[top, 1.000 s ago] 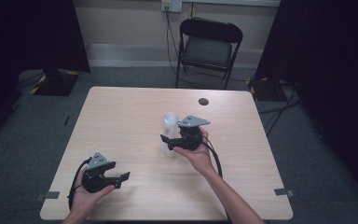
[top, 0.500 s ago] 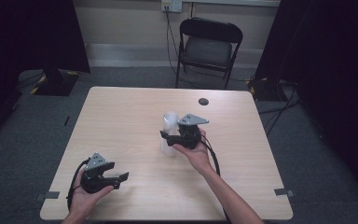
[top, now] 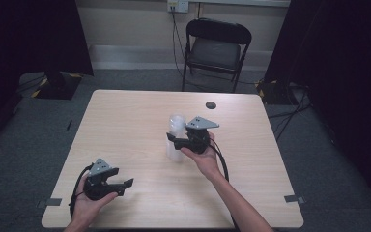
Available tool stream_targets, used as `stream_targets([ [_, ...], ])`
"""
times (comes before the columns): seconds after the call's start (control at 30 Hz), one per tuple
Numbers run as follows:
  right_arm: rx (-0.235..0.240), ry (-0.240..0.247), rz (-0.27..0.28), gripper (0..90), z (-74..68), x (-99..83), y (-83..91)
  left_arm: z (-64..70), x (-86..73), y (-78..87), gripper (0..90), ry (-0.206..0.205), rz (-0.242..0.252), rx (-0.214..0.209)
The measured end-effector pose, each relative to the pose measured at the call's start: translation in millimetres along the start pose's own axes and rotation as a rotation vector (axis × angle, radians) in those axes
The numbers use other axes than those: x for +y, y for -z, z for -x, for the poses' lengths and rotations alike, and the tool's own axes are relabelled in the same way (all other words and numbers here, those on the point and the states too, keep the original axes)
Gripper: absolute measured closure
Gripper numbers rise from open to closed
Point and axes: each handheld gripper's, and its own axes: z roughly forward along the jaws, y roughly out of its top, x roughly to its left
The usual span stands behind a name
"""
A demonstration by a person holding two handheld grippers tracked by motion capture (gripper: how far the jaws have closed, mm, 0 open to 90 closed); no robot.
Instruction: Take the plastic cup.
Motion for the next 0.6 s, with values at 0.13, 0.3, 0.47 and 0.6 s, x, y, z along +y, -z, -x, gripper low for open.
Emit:
stream_targets([
  [0.13,0.0,0.001,0.01,31.1,0.8,1.8,1.8,-0.1,0.0,0.0,25.1,0.001,0.0,0.002],
  [0.3,0.004,0.0,0.029,31.6,1.7,4.8,4.5,0.0,-0.1,-0.3,25.1,0.0,-0.002,0.003],
  [0.47,0.006,0.004,0.039,32.0,2.6,6.8,6.5,0.6,-0.1,-0.7,25.2,0.003,0.0,0.001],
  [0.6,0.009,0.004,0.052,32.5,3.6,8.8,8.9,0.6,-0.2,-0.9,25.2,0.007,-0.001,0.001],
])
